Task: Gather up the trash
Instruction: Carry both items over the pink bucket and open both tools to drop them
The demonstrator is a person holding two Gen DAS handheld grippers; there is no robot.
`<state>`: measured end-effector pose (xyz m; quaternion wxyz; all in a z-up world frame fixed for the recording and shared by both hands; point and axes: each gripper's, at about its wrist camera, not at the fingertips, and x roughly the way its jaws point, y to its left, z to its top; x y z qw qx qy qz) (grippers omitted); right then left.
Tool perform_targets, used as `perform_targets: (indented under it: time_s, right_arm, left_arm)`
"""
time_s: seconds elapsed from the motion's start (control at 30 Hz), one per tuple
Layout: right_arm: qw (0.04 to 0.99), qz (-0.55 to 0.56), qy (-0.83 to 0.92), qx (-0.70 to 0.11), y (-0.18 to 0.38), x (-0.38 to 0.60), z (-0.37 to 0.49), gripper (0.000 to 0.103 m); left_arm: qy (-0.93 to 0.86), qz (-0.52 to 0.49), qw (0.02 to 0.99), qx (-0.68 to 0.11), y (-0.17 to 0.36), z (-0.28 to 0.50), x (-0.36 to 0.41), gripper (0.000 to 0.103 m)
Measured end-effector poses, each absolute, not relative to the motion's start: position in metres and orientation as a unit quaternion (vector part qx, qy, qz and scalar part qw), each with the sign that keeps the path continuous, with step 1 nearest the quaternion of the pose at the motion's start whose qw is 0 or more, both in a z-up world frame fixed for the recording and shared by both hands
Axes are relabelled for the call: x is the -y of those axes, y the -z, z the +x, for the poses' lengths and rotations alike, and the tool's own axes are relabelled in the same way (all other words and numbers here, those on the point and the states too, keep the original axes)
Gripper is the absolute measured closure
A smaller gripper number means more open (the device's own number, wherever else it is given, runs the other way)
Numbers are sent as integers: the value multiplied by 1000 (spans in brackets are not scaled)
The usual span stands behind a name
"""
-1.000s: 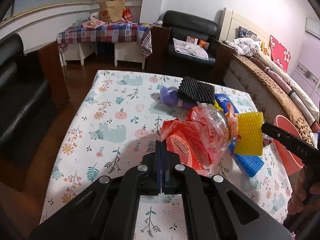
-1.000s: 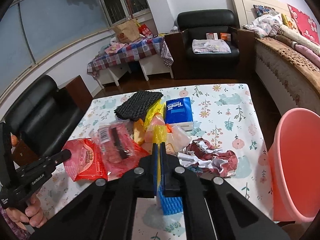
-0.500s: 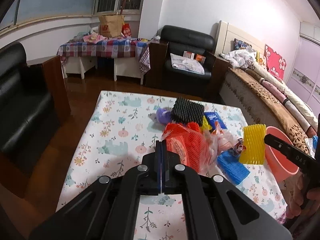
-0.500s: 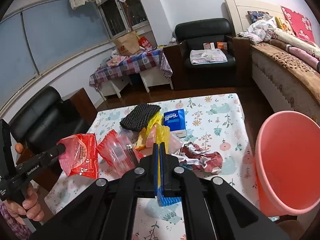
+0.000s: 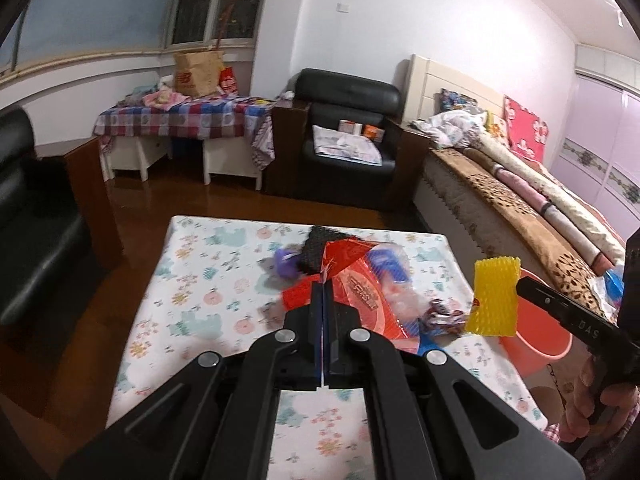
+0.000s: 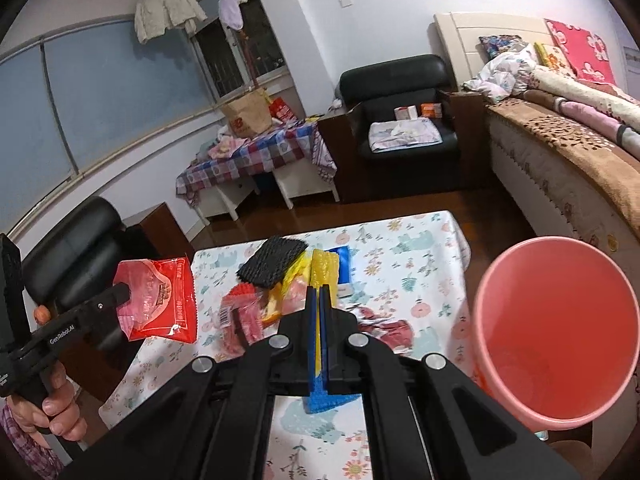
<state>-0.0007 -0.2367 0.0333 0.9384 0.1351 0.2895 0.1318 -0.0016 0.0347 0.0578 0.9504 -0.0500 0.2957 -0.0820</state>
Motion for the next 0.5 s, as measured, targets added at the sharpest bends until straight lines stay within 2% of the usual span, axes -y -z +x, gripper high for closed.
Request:
perform_targets:
  time_s: [0.5]
  right_arm:
    - [942,170,-31,-289,-24,328,-7,102]
  left_arm:
    - [217,-5,930,-296,-63,28,97,103]
